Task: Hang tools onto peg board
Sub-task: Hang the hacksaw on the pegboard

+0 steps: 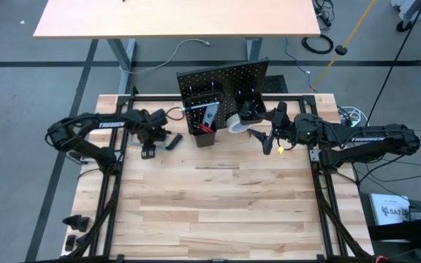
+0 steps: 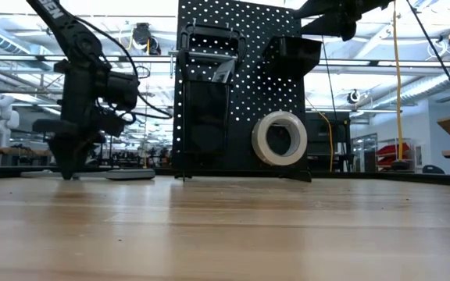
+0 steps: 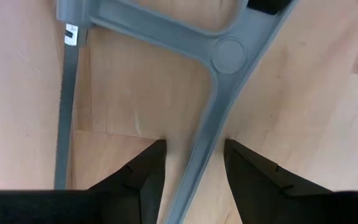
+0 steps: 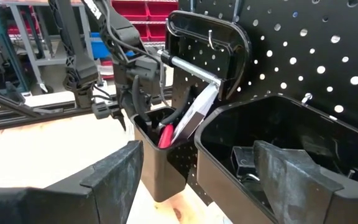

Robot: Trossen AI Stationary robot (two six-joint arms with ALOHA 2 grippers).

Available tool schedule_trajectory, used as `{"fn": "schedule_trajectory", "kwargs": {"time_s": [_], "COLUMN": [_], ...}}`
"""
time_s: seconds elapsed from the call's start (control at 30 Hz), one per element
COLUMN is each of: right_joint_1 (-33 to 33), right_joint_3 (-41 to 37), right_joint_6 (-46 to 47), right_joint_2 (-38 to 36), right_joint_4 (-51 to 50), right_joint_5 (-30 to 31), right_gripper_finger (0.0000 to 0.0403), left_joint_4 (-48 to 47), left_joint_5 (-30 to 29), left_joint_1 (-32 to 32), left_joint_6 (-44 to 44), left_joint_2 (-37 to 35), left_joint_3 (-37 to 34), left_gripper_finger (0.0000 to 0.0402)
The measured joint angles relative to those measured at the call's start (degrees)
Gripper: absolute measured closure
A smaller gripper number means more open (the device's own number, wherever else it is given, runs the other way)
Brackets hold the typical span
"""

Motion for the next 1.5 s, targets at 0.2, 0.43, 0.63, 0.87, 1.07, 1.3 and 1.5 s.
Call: {"fn": "schedule_trajectory", "kwargs": {"time_s": [0.2, 0.43, 0.63, 0.87, 1.07, 1.3, 1.5], "right_joint_1": [0.0, 0.0, 0.0, 0.0, 0.0, -0.01, 0.0], "right_joint_3": [0.0, 0.0, 0.0, 0.0, 0.0, 0.0, 0.0], "right_joint_6": [0.11, -0.4, -0.48, -0.48, -0.53, -0.76, -1.03], "right_joint_2": [-0.02, -0.02, -0.02, -0.02, -0.02, -0.02, -0.02], "right_joint_4": [-0.07, -0.07, 0.04, 0.38, 1.03, 1.38, 1.39], "right_joint_5": [-1.22, -1.29, -1.29, -1.29, -1.29, -1.29, -1.51], "right_gripper_finger": [0.0106, 0.0106, 0.0106, 0.0106, 0.0106, 0.0106, 0.0106], "left_joint_4": [-1.37, -3.1, -6.59, -14.76, -25.21, -34.53, -40.9], "left_joint_5": [-0.04, -0.1, -1.02, -1.52, -1.23, 1.55, 4.78], "left_joint_1": [0.0, 0.0, -0.11, -0.08, -0.03, -2.08, -6.26], "left_joint_6": [-0.04, 0.57, 0.55, -1.13, -2.68, -4.71, -10.86], "left_joint_2": [0.63, -0.67, -0.86, -3.2, -6.29, -9.85, -13.03], "left_joint_3": [1.13, 1.05, 2.35, 6.47, 12.03, 19.17, 23.5], "left_gripper_finger": [0.0251, 0.0376, 0.0385, 0.0388, 0.0389, 0.0392, 0.0392]}}
